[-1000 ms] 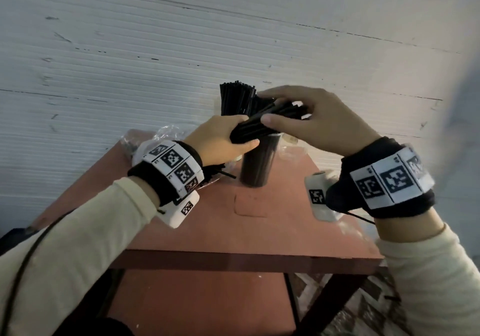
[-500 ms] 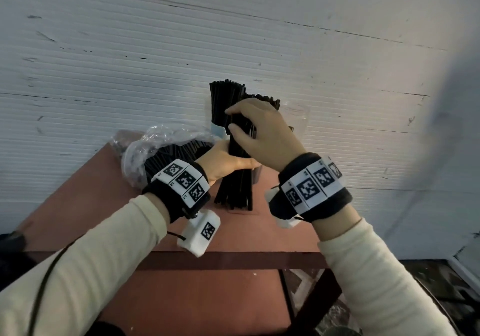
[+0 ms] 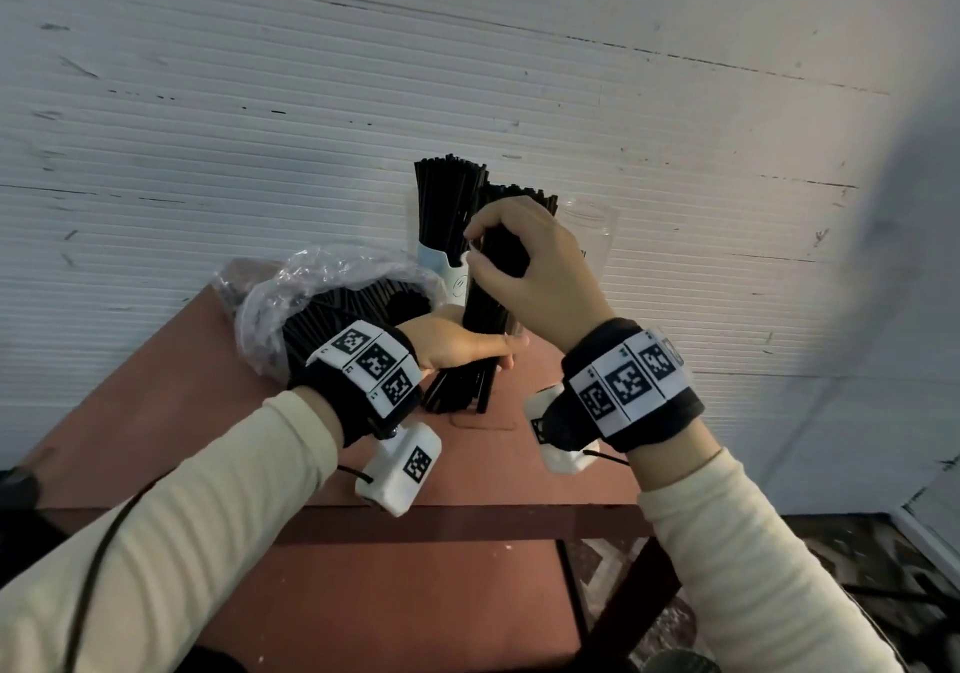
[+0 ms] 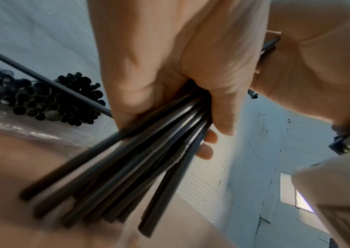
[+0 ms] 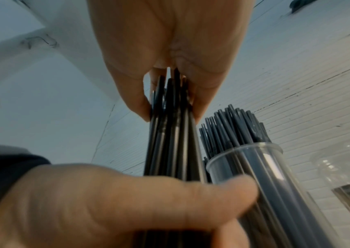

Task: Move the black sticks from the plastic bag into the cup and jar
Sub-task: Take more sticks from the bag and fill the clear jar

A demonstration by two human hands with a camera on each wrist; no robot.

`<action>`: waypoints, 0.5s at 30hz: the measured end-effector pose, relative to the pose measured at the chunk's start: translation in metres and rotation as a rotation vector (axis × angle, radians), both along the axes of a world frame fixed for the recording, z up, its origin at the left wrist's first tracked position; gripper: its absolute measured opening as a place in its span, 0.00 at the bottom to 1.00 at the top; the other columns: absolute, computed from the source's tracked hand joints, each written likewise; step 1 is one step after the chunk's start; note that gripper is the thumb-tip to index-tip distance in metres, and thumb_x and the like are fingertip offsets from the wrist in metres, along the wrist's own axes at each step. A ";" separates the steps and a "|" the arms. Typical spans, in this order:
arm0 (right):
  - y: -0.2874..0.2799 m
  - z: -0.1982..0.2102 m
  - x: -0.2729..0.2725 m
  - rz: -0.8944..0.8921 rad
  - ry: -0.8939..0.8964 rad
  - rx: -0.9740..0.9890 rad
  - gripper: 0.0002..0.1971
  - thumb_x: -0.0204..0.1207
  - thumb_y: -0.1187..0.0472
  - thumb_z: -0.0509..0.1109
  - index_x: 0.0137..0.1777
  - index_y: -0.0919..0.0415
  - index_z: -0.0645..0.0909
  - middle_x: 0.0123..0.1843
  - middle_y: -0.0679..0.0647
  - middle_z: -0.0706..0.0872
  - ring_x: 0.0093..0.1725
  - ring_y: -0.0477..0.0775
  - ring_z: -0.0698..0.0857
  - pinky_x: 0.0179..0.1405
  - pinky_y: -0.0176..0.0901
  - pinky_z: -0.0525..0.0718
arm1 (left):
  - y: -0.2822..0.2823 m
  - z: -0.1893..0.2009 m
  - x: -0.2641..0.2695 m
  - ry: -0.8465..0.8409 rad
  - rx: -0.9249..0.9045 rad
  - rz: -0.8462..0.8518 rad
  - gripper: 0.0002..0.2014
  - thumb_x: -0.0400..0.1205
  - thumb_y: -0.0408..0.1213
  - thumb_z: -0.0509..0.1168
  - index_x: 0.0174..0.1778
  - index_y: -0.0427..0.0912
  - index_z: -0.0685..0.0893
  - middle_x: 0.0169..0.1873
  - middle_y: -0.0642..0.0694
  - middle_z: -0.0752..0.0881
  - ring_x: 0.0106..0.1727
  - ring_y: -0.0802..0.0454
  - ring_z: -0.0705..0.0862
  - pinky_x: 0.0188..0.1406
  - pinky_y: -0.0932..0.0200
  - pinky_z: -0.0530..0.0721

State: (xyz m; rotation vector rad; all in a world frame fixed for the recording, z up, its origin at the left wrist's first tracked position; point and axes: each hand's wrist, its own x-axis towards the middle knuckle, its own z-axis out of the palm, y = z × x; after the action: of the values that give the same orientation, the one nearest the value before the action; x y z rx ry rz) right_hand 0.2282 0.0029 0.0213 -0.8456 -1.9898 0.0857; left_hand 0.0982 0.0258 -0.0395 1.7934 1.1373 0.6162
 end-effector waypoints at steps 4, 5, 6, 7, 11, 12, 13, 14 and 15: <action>-0.012 0.012 0.011 0.023 0.156 -0.095 0.31 0.68 0.52 0.81 0.69 0.56 0.73 0.67 0.50 0.75 0.61 0.45 0.80 0.59 0.34 0.81 | -0.006 0.010 0.001 -0.059 0.121 0.032 0.24 0.75 0.62 0.67 0.37 0.41 0.87 0.37 0.47 0.89 0.51 0.48 0.88 0.69 0.45 0.77; -0.014 0.016 0.015 0.032 0.206 -0.147 0.37 0.65 0.48 0.82 0.71 0.55 0.71 0.68 0.48 0.73 0.61 0.45 0.80 0.58 0.34 0.82 | -0.008 0.014 0.001 -0.091 0.140 0.030 0.22 0.76 0.61 0.67 0.34 0.43 0.86 0.36 0.47 0.89 0.50 0.47 0.89 0.69 0.44 0.78; -0.017 0.020 0.019 0.026 0.214 -0.184 0.41 0.61 0.44 0.83 0.72 0.53 0.70 0.68 0.47 0.73 0.60 0.43 0.80 0.57 0.33 0.82 | -0.011 0.018 0.000 -0.103 0.150 0.006 0.19 0.78 0.58 0.68 0.33 0.44 0.84 0.35 0.47 0.89 0.49 0.45 0.89 0.68 0.44 0.80; -0.017 0.023 0.024 0.010 0.170 -0.213 0.44 0.57 0.39 0.81 0.72 0.52 0.70 0.67 0.46 0.74 0.59 0.40 0.79 0.54 0.32 0.82 | -0.015 0.023 0.000 -0.098 0.159 -0.040 0.17 0.80 0.53 0.68 0.33 0.44 0.83 0.35 0.46 0.88 0.49 0.44 0.89 0.66 0.44 0.81; -0.018 0.028 0.031 0.167 -0.140 -0.439 0.38 0.55 0.35 0.81 0.63 0.52 0.80 0.57 0.44 0.81 0.57 0.32 0.80 0.53 0.29 0.79 | -0.026 0.037 -0.004 0.041 0.208 -0.280 0.22 0.77 0.58 0.67 0.42 0.39 0.86 0.39 0.44 0.90 0.48 0.47 0.90 0.59 0.43 0.85; -0.017 0.026 0.029 0.200 -0.190 -0.480 0.31 0.59 0.40 0.83 0.60 0.53 0.83 0.54 0.45 0.85 0.57 0.37 0.83 0.55 0.34 0.82 | -0.028 0.038 -0.004 0.080 0.227 -0.300 0.25 0.75 0.61 0.67 0.44 0.38 0.87 0.40 0.45 0.90 0.48 0.49 0.90 0.58 0.45 0.86; -0.016 0.023 0.026 0.206 -0.226 -0.487 0.23 0.63 0.46 0.83 0.56 0.54 0.85 0.50 0.45 0.87 0.54 0.42 0.86 0.55 0.40 0.84 | -0.029 0.039 -0.004 0.099 0.238 -0.300 0.26 0.74 0.61 0.67 0.46 0.38 0.87 0.41 0.45 0.90 0.48 0.51 0.90 0.58 0.46 0.86; -0.015 0.020 0.023 0.202 -0.241 -0.457 0.16 0.66 0.50 0.82 0.50 0.57 0.86 0.46 0.49 0.88 0.50 0.47 0.87 0.52 0.46 0.86 | -0.030 0.038 -0.004 0.093 0.235 -0.298 0.26 0.74 0.60 0.68 0.46 0.36 0.87 0.41 0.43 0.90 0.48 0.50 0.90 0.58 0.46 0.86; -0.012 0.019 0.021 0.202 -0.231 -0.412 0.13 0.69 0.53 0.80 0.45 0.62 0.86 0.42 0.55 0.88 0.45 0.54 0.88 0.49 0.54 0.86 | -0.029 0.037 -0.003 0.059 0.218 -0.298 0.24 0.76 0.56 0.71 0.46 0.34 0.87 0.41 0.40 0.89 0.47 0.47 0.89 0.58 0.45 0.86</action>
State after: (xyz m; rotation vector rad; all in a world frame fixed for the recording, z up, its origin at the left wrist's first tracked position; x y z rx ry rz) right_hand 0.2488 -0.0090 0.0404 -0.9414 -2.3139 0.5525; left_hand 0.0952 -0.0031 -0.0024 2.1293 0.8413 0.5268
